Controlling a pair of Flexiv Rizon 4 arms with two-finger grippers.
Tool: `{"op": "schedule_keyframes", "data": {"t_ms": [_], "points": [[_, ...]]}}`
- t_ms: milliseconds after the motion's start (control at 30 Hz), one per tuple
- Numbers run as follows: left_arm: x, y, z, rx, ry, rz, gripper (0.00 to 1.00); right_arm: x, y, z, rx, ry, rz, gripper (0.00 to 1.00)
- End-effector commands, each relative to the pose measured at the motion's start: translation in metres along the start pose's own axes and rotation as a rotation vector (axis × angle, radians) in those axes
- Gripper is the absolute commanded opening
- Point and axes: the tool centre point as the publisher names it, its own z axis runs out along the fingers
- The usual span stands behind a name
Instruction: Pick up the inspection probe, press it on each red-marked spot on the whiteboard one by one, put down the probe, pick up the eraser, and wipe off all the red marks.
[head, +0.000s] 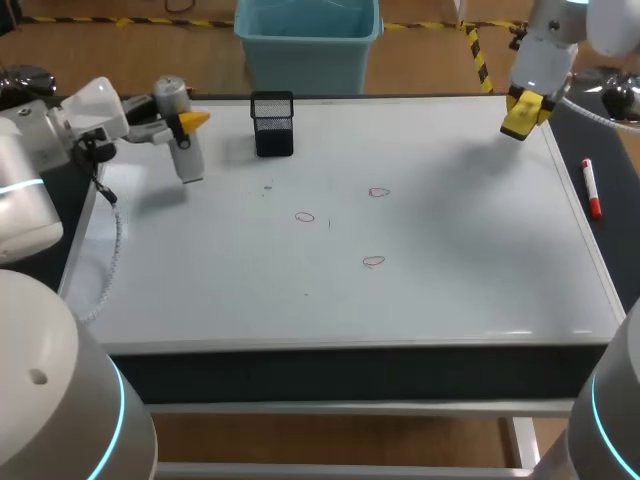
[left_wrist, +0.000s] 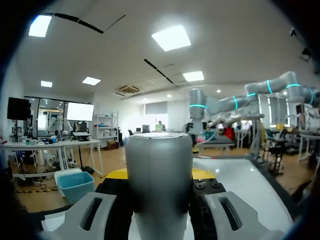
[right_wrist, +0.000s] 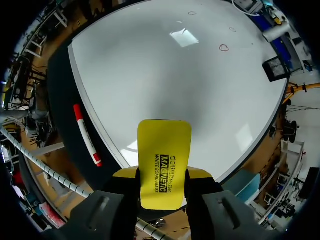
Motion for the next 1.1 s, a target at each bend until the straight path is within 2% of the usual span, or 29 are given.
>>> {"op": "schedule_keyframes", "data": {"t_ms": [33, 233, 300, 767, 900, 1100], "points": [[0.016, -0.004, 0.013, -0.003, 0.032, 0.003, 0.0, 0.001, -0.001, -0.002, 0.0, 0.003, -0.002, 0.0], [0.043, -0.007, 0.035, 0.0, 0.097, 0.004, 0.0, 0.001, -0.001, -0.002, 0.0, 0.003, -0.002, 0.0], [0.052, -0.007, 0.042, 0.026, 0.125, -0.017, 0.0, 0.001, -0.001, -0.002, 0.0, 0.003, -0.002, 0.0], [0.116, 0.003, 0.089, 0.033, 0.286, -0.051, 0.0, 0.001, -0.001, -0.002, 0.0, 0.003, -0.002, 0.0], [0.129, 0.007, 0.101, 0.033, 0.325, -0.069, 0.0, 0.001, -0.001, -0.002, 0.0, 0.003, -0.002, 0.0], [0.136, 0.011, 0.109, 0.033, 0.348, -0.075, 0.0, 0.001, -0.001, -0.002, 0.0, 0.003, -0.002, 0.0]]}}
